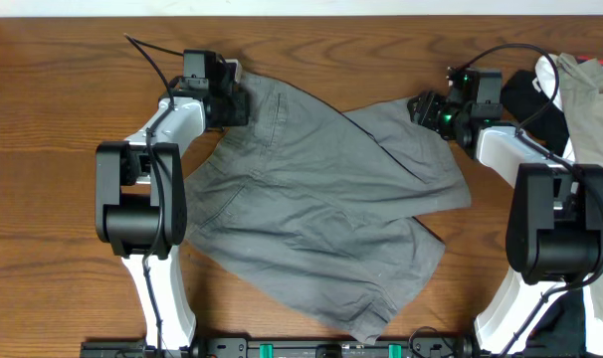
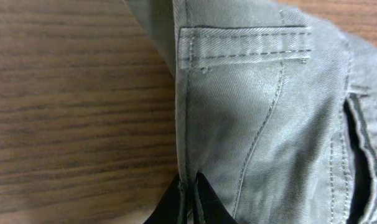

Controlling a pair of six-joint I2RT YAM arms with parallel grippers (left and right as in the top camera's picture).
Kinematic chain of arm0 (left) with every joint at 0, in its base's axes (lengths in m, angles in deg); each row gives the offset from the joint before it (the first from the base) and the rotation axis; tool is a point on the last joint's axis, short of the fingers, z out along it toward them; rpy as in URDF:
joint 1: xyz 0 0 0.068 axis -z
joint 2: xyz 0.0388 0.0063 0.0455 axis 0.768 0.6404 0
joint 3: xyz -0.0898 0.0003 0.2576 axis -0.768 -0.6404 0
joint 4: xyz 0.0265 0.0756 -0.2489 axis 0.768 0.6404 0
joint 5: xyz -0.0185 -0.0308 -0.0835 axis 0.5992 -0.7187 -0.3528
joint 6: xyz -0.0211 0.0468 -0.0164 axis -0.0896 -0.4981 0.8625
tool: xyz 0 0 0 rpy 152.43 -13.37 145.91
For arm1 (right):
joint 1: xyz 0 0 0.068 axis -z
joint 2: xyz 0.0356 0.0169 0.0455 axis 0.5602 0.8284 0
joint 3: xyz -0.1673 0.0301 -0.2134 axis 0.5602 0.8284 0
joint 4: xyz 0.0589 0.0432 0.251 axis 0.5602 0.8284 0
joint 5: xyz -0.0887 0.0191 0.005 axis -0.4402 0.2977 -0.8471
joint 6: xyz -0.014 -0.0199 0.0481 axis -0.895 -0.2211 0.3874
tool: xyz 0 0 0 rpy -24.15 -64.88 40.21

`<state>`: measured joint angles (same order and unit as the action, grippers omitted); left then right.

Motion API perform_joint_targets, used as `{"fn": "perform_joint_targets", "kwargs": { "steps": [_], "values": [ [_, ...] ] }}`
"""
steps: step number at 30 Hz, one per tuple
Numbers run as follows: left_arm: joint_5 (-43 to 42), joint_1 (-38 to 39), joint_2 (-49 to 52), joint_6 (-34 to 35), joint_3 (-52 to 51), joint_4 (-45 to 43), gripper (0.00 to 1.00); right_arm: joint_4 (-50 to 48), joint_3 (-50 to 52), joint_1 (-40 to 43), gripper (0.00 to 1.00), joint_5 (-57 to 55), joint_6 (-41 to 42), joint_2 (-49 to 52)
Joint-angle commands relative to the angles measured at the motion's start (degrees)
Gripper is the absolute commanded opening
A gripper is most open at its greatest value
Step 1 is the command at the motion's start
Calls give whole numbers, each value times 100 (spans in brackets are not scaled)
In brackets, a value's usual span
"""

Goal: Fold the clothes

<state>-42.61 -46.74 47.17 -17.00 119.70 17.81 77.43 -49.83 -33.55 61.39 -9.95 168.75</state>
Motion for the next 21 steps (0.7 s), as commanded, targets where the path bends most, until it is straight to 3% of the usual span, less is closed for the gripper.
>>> {"fn": "perform_joint_targets", "kwargs": {
  "steps": [1, 21],
  "values": [
    [-101, -26, 63, -15, 9, 90, 6, 15, 13, -24, 61, -203, 155, 249],
    [-101, -24, 61, -15, 9, 199, 6, -769, 13, 26, 52, -138, -120, 442]
  ]
}}
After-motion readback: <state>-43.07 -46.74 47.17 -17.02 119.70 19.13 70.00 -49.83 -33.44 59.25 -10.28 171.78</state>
